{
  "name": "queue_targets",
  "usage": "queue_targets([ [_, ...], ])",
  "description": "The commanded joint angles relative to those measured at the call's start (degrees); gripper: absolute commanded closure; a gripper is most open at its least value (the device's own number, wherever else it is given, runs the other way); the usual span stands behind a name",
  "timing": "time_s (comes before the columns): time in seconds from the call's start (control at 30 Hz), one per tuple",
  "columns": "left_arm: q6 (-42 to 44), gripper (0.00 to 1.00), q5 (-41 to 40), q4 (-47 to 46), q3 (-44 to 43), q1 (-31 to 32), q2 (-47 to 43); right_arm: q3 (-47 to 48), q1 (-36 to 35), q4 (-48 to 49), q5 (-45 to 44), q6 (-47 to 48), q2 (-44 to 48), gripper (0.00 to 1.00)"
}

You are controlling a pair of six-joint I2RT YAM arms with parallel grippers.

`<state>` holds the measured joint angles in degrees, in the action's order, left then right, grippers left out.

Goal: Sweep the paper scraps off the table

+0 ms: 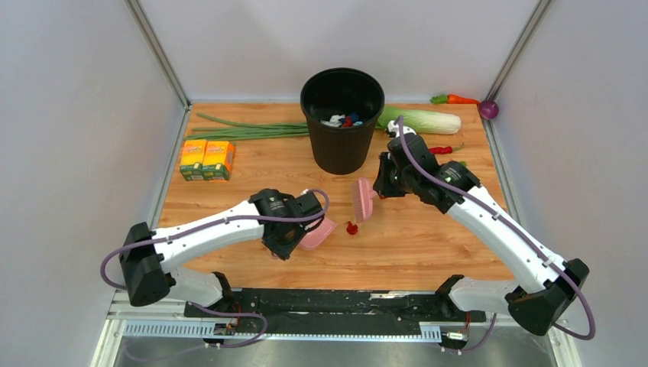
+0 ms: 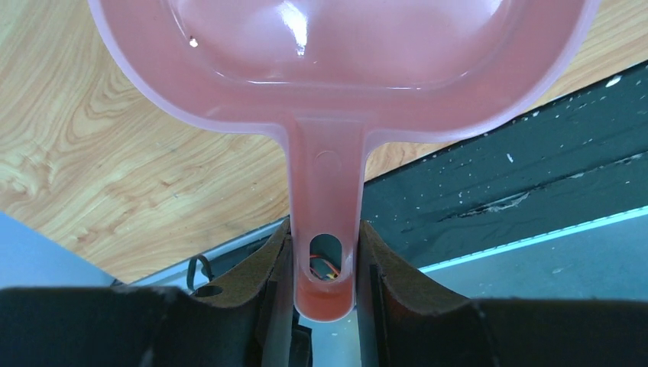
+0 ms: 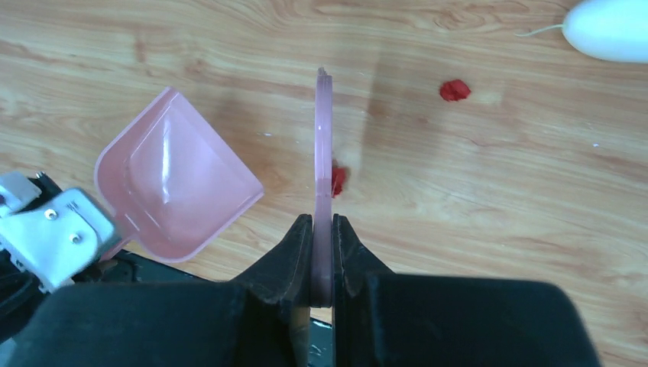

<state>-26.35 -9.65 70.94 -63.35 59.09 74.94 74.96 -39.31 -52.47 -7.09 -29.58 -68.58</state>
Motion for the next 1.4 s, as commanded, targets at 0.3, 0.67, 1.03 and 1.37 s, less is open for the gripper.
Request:
queue_targets([
  [0.3,5.86,1.00,4.38,-3.17,-2.21,9.55,13.74,-0.95,-0.15,-1.32,-3.72,6.38,-5.86,1.00],
  [0.67,8.42,1.00,5.17,-3.79,-4.15,9.55,18.75,-2.10,-1.65,2.54,2.78,7.96,-12.19,1.00],
  [1.03,8.68,1.00,5.34,-4.40,-3.44,9.55,19.46,-3.33,-8.23,8.17,9.73,4.01,-14.92,1.00],
  [1.37,9.56,1.00,5.52,-5.46,-3.71,9.55,20.34,-3.15,-10.00,9.23,11.22,2.16,-13.69,1.00],
])
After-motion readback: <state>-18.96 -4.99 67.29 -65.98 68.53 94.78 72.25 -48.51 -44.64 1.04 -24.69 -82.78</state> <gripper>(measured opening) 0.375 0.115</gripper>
